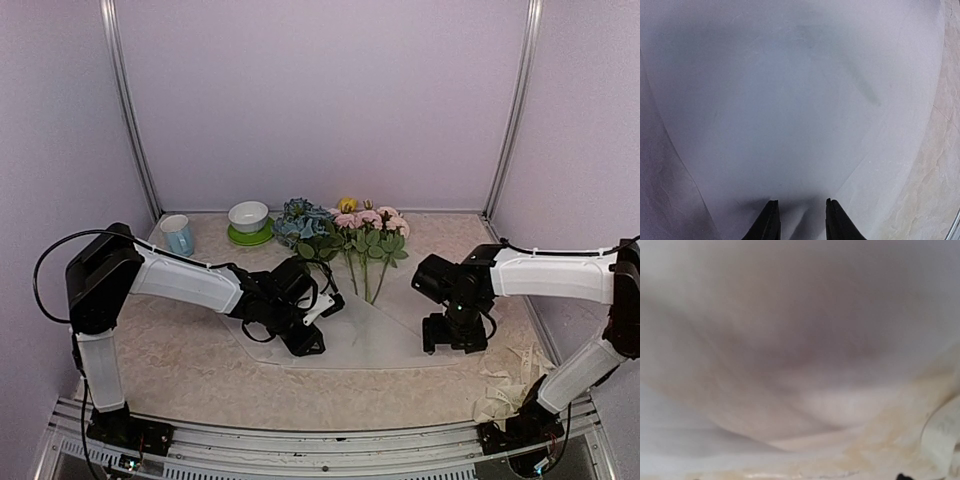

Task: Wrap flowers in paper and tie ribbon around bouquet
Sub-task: Press the fold line of the 1/4-folded wrapping paper, then pick up the one-fourth-folded wrapping paper from the center of the board.

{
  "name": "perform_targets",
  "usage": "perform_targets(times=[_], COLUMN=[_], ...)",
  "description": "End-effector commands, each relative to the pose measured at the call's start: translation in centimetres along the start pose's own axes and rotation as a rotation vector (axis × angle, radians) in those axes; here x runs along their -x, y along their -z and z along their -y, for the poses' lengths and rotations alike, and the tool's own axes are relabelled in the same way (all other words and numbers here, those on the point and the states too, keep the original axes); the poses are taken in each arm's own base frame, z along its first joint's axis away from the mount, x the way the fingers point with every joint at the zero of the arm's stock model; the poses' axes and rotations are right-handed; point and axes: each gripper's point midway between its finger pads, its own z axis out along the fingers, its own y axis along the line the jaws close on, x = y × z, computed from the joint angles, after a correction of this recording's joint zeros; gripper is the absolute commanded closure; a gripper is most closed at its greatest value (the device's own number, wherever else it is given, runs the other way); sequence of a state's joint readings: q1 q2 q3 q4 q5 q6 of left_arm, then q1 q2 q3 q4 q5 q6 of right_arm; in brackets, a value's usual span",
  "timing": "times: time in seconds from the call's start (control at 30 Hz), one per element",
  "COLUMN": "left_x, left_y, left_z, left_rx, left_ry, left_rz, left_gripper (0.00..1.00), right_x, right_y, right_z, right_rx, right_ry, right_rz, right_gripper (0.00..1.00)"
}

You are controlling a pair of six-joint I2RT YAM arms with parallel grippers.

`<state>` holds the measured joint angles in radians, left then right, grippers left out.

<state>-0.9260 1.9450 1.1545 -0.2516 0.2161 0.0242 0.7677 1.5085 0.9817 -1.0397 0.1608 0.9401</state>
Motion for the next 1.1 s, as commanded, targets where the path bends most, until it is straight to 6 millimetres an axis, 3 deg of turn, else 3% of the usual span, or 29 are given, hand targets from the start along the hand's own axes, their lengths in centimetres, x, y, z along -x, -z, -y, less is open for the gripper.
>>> perform_targets(times=[0.0,0.07,0.27,0.43,0.63,0.67,0.77,0.9,1.07], left_x=[-3.4,-3.4,-3.6,-3.6,-3.4,-3.3,-3.1,-3.0,-1.5], left_y=[-0.6,-0.8,-0.7,-0.7,-0.4,-0.4,-0.3,-0.1,0.7], left_z=[-0.5,-0.5,-0.2,-0.2,-0.1,-0.1,0.0,0.0,0.0], left_rx=[-0.004,0.000,-0.001,0.002,-0.002,-0.004,-0.005,-0.003,0.003], left_ry=[0.034,0.032,0.020,0.018,0.013,0.011,0.009,0.009,0.002], left_rz=[-0.107,-0.111,-0.109,-0.107,-0.101,-0.097,-0.093,-0.087,-0.044], left_gripper=[0.68,0.69,0.68,0.69,0.68,0.68,0.68,0.68,0.68], right_x=[-0.8,-1.1,-2.2,-2.4,-2.2,-1.7,-1.3,-0.9,-0.7], right_y=[0.0,-1.0,-2.9,-5.2,-5.2,-5.3,-5.8,-5.9,-5.8], right_z=[-2.2,-3.4,-1.7,-1.4,0.2,0.6,1.6,1.1,0.6], right_rx=[0.213,0.313,0.256,0.282,0.235,0.233,0.185,0.198,0.224], right_ry=[-0.190,-0.214,-0.324,-0.411,-0.524,-0.547,-0.544,-0.509,-0.483], right_rz=[-0.012,-0.065,-0.105,-0.169,-0.126,-0.099,-0.097,-0.099,-0.095], right_gripper=[0.18,0.19,0.22,0.25,0.33,0.39,0.45,0.57,0.84])
